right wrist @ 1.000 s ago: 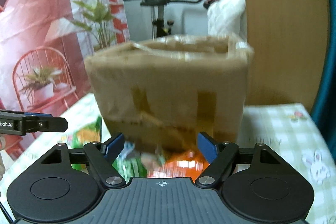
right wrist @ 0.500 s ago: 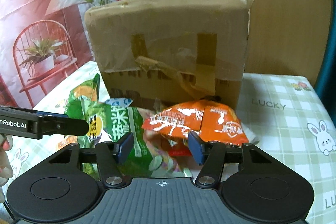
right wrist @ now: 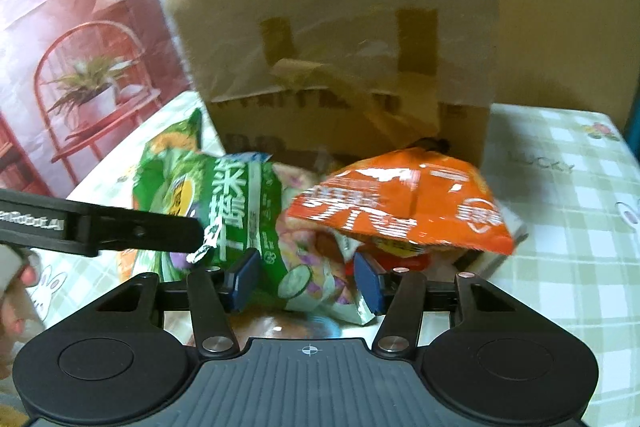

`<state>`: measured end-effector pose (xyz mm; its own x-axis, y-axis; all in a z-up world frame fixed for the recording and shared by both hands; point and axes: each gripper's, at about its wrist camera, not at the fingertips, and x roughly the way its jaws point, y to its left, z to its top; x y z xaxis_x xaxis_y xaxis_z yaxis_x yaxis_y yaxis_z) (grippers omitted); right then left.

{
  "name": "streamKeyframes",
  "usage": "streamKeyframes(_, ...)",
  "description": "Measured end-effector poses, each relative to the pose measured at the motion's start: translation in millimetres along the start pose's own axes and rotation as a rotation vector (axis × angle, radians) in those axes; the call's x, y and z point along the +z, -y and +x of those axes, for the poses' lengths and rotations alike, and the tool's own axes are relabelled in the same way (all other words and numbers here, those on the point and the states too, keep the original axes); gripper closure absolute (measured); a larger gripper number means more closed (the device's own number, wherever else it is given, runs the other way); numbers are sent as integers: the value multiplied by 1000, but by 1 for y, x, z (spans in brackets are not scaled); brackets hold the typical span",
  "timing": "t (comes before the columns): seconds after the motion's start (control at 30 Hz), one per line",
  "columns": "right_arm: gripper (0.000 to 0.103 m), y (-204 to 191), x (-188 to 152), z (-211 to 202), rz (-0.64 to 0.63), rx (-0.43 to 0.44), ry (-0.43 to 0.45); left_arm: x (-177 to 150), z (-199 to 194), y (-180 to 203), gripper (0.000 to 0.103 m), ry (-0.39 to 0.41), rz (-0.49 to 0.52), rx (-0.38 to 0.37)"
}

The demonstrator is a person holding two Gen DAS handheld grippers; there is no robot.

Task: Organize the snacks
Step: 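Reach the right gripper to the green vegetable-cracker bag and grasp it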

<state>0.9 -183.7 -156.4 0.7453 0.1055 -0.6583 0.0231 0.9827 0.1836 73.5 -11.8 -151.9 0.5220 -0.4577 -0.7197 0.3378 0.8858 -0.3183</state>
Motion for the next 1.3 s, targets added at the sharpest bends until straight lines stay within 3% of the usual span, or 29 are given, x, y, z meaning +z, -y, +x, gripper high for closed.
streamKeyframes(0.13,53,-5,-2,6,-10,24,-25,-5,4,-9,29,-20,-7,47)
streamKeyframes(0.2,53,-4,-1,7,-8,30,-28,-6,4,-15,42,-27,-17,56)
streamKeyframes(0.3,52,-2,4,8,-8,37,-18,-9,4,-25,44,-34,-29,83)
streamKeyframes(0.53,48,5,15,25,11,67,-31,-14,5,-38,42,-31,-48,78)
streamKeyframes(0.77,40,22,12,42,98,106,-45,-18,12,-47,27,-4,-46,36)
streamKeyframes(1.0,33,34,8,56,196,153,-60,-22,17,-38,29,17,23,38)
streamKeyframes(1.1,37,33,7,58,219,182,-69,-20,18,-39,38,4,6,5)
streamKeyframes(1.17,51,30,9,55,203,192,-60,-20,16,-39,41,6,3,9)
streamKeyframes(1.3,63,20,14,46,177,177,-48,-19,9,-40,49,21,2,5)
